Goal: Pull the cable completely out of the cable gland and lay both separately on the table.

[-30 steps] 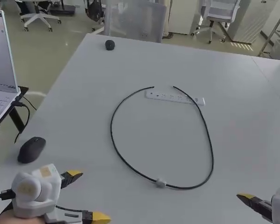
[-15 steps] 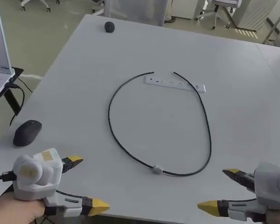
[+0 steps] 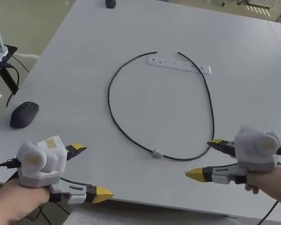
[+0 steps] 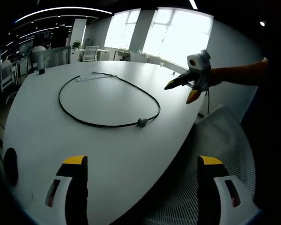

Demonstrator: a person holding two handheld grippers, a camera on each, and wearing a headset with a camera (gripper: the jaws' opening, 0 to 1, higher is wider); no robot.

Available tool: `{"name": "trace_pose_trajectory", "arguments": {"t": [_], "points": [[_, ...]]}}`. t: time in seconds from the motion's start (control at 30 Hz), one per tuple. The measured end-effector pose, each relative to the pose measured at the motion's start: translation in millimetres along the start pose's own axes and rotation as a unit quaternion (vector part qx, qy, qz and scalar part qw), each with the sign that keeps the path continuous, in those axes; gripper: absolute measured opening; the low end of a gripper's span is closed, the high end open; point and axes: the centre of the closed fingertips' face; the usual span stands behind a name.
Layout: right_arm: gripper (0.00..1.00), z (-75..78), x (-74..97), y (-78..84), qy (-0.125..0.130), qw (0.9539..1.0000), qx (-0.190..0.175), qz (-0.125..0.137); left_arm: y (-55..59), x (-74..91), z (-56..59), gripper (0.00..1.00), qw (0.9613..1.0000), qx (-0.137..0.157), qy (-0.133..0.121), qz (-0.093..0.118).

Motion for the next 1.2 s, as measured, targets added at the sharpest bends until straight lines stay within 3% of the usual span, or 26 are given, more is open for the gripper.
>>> {"name": "trace_pose_trajectory", "arguments": {"t": [0.1,0.47,0.57,0.97,1.2], "points": [[0.78,0.9,-10.7,0.0,-0.009,0.9995,0.014,-0.025,-0.7,-1.1,-2.2,0.98,1.0000,0.005,-0.001,0.002],[0.65,4.9,-38.1,-12.3,-0.019,0.9969,0.044,-0.063,-6.4,-1.8,-4.1,0.97,0.9999,-0.010,-0.004,-0.002],[0.65,4.3,-44.9,-16.9,-0.023,0.9966,0.041,-0.068,-5.3,-2.5,-3.9,0.97,0.9999,-0.012,-0.002,-0.006],[0.52,5.2,-83.2,-8.7,-0.035,0.9889,0.077,-0.122,-3.3,-2.6,-13.2,0.97,0.9998,-0.006,-0.017,-0.011],[0.43,4.1,-101.0,-11.2,-0.046,0.9861,0.084,-0.136,-3.5,-1.3,-20.6,0.97,0.9996,-0.003,-0.024,-0.012]]}}
Point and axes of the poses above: the centre of the closed fingertips' face, and the gripper's own axes: x roughly backward along the fingers, z roughly to its right, y roughly out of its underside, and after that the axes turned 7 degrees about -z, right-handed
